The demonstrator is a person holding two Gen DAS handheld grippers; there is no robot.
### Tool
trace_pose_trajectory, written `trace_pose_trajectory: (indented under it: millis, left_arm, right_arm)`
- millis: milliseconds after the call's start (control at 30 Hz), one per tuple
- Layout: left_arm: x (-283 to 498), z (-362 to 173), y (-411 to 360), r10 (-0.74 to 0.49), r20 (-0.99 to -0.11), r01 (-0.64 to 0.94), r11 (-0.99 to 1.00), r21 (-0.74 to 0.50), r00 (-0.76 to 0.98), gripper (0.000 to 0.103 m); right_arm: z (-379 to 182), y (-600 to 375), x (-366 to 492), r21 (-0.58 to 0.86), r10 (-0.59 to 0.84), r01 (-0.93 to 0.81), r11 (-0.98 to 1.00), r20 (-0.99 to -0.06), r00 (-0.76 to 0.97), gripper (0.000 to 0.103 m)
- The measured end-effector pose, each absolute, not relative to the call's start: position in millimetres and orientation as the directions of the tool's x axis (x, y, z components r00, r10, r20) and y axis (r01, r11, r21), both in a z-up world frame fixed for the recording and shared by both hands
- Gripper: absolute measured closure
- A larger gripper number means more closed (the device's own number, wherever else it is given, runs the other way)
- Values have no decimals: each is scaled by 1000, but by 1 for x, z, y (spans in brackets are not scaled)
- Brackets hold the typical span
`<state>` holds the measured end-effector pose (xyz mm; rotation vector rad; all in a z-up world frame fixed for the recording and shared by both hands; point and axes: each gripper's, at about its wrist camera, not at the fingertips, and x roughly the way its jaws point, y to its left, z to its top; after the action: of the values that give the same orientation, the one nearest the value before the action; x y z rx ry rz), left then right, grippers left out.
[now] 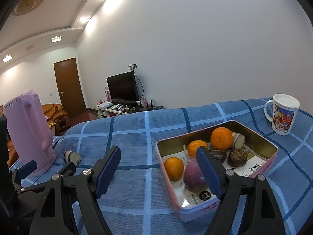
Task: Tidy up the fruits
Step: 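Grasp the lime with the right tool while the left tool grasps the taro piece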
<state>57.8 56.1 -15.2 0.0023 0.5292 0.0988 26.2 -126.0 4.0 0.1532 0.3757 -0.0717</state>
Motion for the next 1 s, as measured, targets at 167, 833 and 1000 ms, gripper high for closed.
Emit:
trace_pose_trajectory:
  millis: [167,833,1000]
  left_arm:
    - [61,-18,71,114,-512,-95,993,63,851,0]
    - [93,-46,163,242,-683,-282,958,56,689,0]
    - [98,-49,159,237,-693,-261,963,72,681,0]
  right_arm:
    - [3,-119,32,119,-31,84,989,-390,921,22]
    - [-36,-46,124,124,172,-119,985,-677,715,27]
    - [-48,-31,143,137,204,-154,979,-735,646,45]
